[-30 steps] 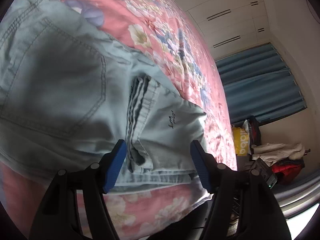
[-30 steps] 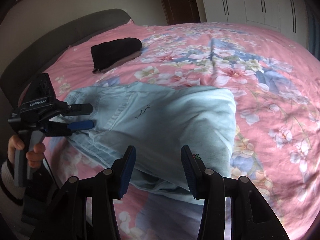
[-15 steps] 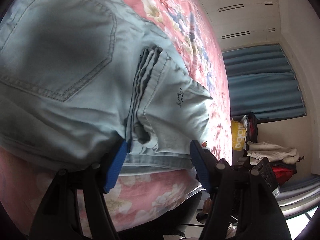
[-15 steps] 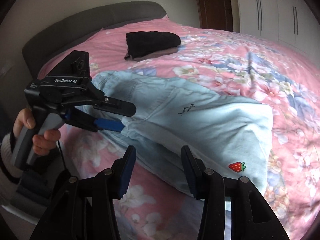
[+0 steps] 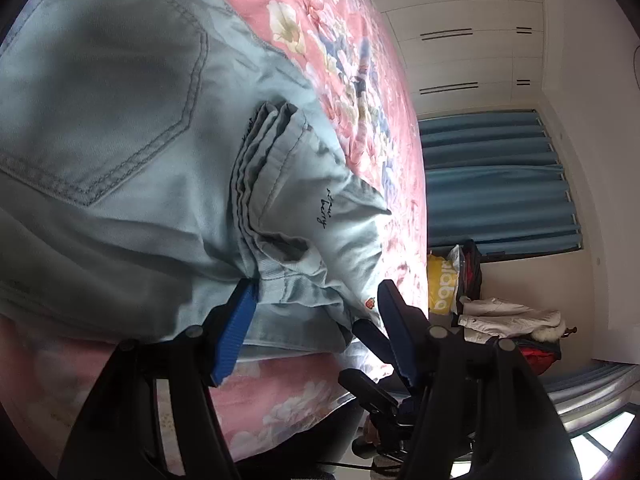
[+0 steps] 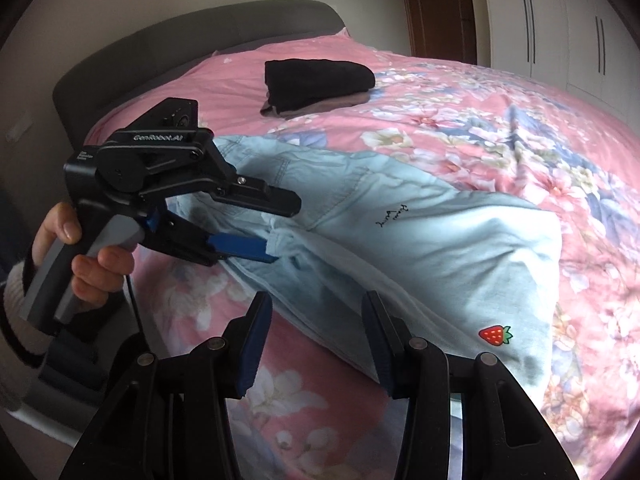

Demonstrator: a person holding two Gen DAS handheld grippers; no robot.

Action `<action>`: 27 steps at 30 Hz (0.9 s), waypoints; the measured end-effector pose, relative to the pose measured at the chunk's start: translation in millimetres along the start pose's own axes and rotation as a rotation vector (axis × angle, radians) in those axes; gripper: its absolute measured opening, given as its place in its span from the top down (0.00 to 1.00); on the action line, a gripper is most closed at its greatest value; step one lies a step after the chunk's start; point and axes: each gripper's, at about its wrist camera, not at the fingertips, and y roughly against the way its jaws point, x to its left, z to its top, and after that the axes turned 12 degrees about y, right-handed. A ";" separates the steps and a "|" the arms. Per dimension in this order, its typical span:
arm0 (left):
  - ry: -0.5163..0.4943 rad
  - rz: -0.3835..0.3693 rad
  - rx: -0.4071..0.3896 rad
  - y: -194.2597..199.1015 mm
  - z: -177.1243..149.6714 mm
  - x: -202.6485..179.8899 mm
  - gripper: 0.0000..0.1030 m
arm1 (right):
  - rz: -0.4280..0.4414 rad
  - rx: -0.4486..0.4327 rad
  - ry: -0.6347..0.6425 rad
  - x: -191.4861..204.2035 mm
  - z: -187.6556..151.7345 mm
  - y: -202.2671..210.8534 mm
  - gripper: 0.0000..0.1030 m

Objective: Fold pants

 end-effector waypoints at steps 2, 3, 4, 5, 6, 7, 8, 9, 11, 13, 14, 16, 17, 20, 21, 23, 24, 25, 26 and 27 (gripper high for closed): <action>0.037 -0.023 -0.011 -0.8 4.6 5.3 0.40 | -0.005 0.001 -0.006 -2.6 -0.6 0.3 0.55; 0.054 -0.024 -0.012 -3.8 7.5 7.7 0.40 | -0.006 0.003 -0.009 -3.8 -0.7 -0.2 0.55; 0.051 -0.011 -0.013 -8.1 10.8 7.5 0.40 | -0.008 0.005 -0.014 -4.9 -0.7 -0.9 0.55; 0.059 0.012 -0.018 -12.5 13.7 7.5 0.40 | -0.010 0.004 -0.017 -5.5 -0.3 -1.4 0.55; 0.066 0.026 -0.023 -15.1 16.2 5.9 0.40 | -0.010 0.001 -0.020 -5.7 0.0 -1.3 0.55; 0.057 0.033 -0.039 -14.0 18.0 2.7 0.43 | -0.012 -0.002 -0.022 -4.8 -0.1 -0.5 0.55; 0.046 0.040 -0.072 -10.9 18.4 -0.5 0.49 | -0.017 -0.007 -0.020 -4.9 -0.2 1.2 0.55; 0.024 0.048 -0.101 -8.5 18.5 -5.4 0.67 | -0.022 -0.011 -0.018 -5.0 -0.6 3.1 0.55; -0.018 0.037 -0.130 -5.4 16.8 -14.1 0.80 | -0.035 -0.013 -0.017 -6.7 -2.8 8.2 0.55; -0.061 0.047 -0.125 -8.3 13.1 -21.6 0.81 | -0.049 -0.010 -0.028 -13.1 -6.7 14.6 0.55; -0.078 0.054 -0.119 -10.3 12.6 -24.5 0.81 | -0.057 -0.008 -0.039 -17.3 -9.3 18.5 0.55; -0.074 0.052 -0.109 -14.8 14.8 -25.3 0.82 | -0.051 -0.015 -0.061 -24.6 -16.0 28.4 0.55; -0.071 0.046 -0.108 -15.2 15.8 -26.4 0.82 | -0.047 -0.024 -0.069 -26.8 -19.8 33.5 0.55; -0.106 -0.016 -0.142 -8.2 10.9 -40.9 0.83 | -0.016 -0.051 -0.076 -24.9 -30.6 45.0 0.55; -0.133 -0.044 -0.158 -3.1 7.2 -48.3 0.83 | 0.005 -0.059 -0.075 -21.8 -32.9 46.0 0.55; -0.168 -0.100 -0.159 1.7 1.1 -61.5 0.83 | 0.064 -0.079 -0.057 -11.8 -34.1 45.0 0.55; -0.184 -0.106 -0.165 2.8 -2.0 -69.1 0.83 | 0.074 -0.091 -0.042 -5.8 -32.2 42.9 0.55; -0.198 -0.107 -0.170 4.0 -4.7 -75.2 0.83 | 0.074 -0.106 -0.025 0.6 -29.1 40.1 0.55; -0.206 -0.125 -0.168 6.6 -7.0 -79.3 0.83 | 0.052 -0.126 -0.008 6.5 -24.6 36.0 0.55; -0.215 -0.140 -0.172 9.6 -9.4 -83.7 0.84 | 0.009 -0.144 0.005 10.6 -20.0 30.8 0.54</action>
